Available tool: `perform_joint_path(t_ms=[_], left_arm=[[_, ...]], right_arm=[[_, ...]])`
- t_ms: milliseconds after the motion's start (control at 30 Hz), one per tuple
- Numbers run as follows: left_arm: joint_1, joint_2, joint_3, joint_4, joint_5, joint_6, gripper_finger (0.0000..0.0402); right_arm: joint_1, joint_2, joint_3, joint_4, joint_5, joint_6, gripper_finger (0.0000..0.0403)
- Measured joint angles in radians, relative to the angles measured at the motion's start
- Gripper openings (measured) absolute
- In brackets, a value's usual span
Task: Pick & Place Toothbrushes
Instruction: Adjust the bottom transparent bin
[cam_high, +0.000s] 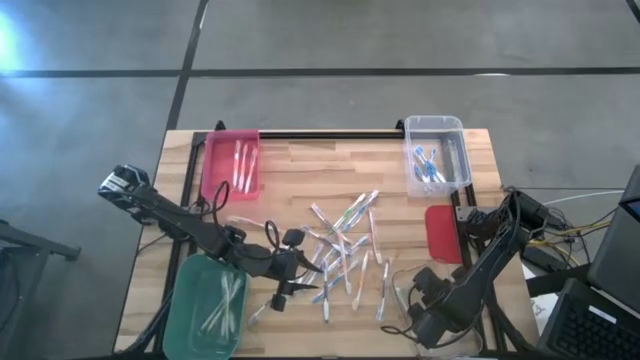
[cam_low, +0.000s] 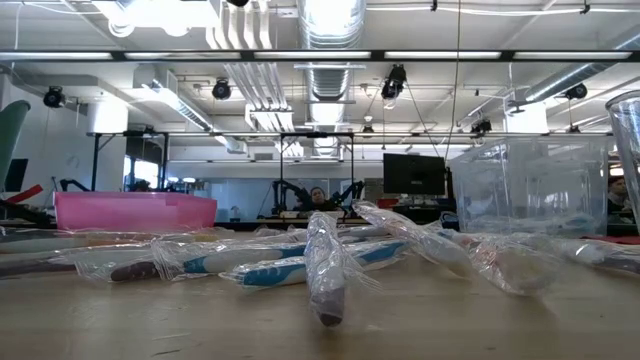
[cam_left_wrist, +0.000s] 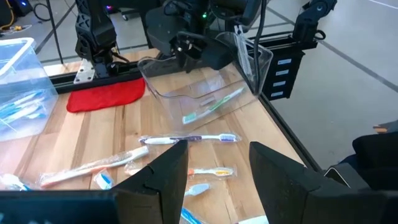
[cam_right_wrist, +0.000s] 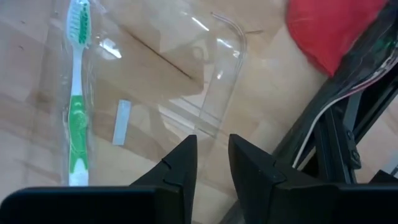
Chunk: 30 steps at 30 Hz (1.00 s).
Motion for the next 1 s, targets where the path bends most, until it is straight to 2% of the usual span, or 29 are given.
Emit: perform_joint_path(t_ms=[200,333,600,1000], left_arm=[[0.001,0.000,0.000,-0.002,0.000,0.000,0.0177],[0.001,0.000,0.000,-0.002,0.000,0.000,0.0177],[0.001,0.000,0.000,-0.009,0.000,0.000,0.0177],[0.000,0.000,0.000,-0.018,0.000,-0.016,0.0177]], right_arm=[[0.000,-0.008,0.006,-0.040,-0.020,-0.007,0.0082],[0.000,-0.035,0.006,-0.028,-0.011,0.015,0.0095],[-0.002,-0.068,0.007,0.301,0.143,-0.011,0.0137],[-0.005,-0.052,0.007,0.400,0.196,0.007,0.0179]])
